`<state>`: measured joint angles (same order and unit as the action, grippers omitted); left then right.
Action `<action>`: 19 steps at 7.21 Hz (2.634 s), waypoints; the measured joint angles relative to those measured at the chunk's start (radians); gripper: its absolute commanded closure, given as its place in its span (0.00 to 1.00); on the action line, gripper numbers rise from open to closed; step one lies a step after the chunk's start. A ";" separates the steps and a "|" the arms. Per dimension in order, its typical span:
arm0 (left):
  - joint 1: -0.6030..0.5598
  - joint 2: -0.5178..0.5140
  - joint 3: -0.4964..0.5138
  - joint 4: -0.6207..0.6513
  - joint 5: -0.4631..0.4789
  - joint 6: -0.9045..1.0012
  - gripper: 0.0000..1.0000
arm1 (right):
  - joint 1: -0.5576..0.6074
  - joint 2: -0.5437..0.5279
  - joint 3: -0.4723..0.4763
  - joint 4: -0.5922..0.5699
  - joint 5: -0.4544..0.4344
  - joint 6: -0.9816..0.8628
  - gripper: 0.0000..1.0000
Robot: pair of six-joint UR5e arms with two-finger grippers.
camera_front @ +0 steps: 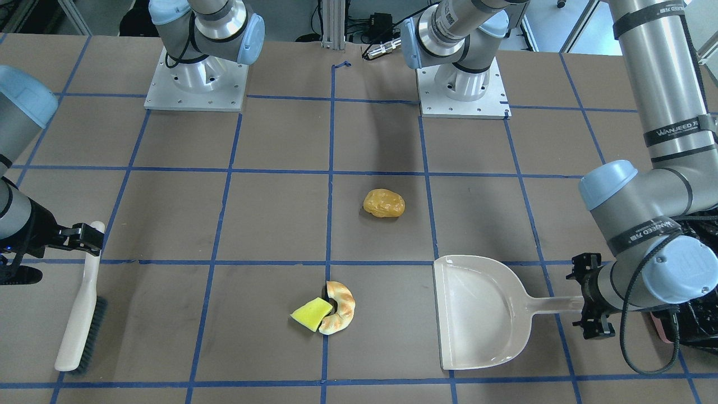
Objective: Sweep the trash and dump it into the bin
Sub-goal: 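Grasp the white brush handle with the right gripper, then move the dustpan toward the sponge while the right gripper lifts the brush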
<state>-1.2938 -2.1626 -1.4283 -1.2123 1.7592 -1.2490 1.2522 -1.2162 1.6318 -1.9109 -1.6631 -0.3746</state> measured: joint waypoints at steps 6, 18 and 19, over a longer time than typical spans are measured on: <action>0.001 0.020 0.000 0.012 -0.030 -0.023 1.00 | -0.009 0.003 0.090 0.004 -0.017 0.119 0.00; -0.216 0.007 0.101 -0.171 -0.060 -0.406 1.00 | -0.010 0.058 0.098 -0.085 -0.011 0.154 0.78; -0.223 0.002 0.102 -0.197 -0.038 -0.401 1.00 | -0.010 0.058 0.099 -0.094 -0.011 0.154 0.81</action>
<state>-1.5172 -2.1606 -1.3260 -1.4091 1.7213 -1.6498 1.2421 -1.1585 1.7303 -2.0053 -1.6738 -0.2204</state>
